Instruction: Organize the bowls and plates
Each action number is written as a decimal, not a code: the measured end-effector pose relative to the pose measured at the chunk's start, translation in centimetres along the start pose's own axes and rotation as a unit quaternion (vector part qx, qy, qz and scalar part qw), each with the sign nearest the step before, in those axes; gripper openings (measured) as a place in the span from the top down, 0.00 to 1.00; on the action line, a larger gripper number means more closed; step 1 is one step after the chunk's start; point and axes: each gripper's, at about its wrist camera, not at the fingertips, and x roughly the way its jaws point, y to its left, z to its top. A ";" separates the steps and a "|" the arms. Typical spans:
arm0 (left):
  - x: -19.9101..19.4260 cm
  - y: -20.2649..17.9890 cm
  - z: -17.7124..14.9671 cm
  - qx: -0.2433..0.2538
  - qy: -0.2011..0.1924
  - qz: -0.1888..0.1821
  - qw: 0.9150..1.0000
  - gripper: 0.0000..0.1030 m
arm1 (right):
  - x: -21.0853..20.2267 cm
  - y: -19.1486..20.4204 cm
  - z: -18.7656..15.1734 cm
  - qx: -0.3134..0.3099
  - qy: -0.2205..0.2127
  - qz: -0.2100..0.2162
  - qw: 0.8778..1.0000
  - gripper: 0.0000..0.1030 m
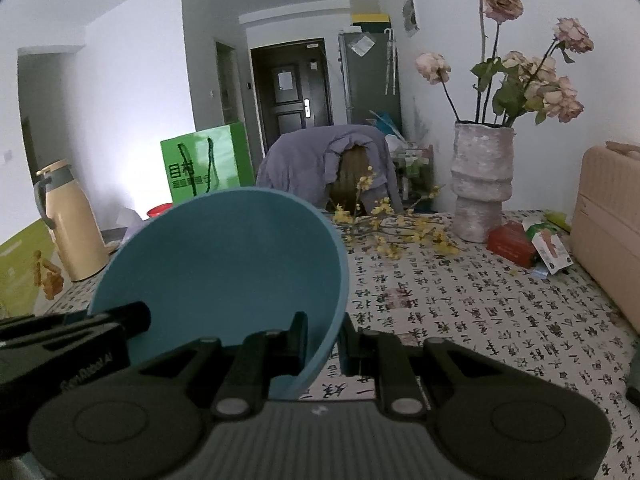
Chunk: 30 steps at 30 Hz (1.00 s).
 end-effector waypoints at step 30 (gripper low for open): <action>-2.9 6.3 -1.1 -0.030 -0.015 0.029 0.999 0.88 | -1.3 6.4 -1.2 -0.031 -0.002 0.033 0.999 0.85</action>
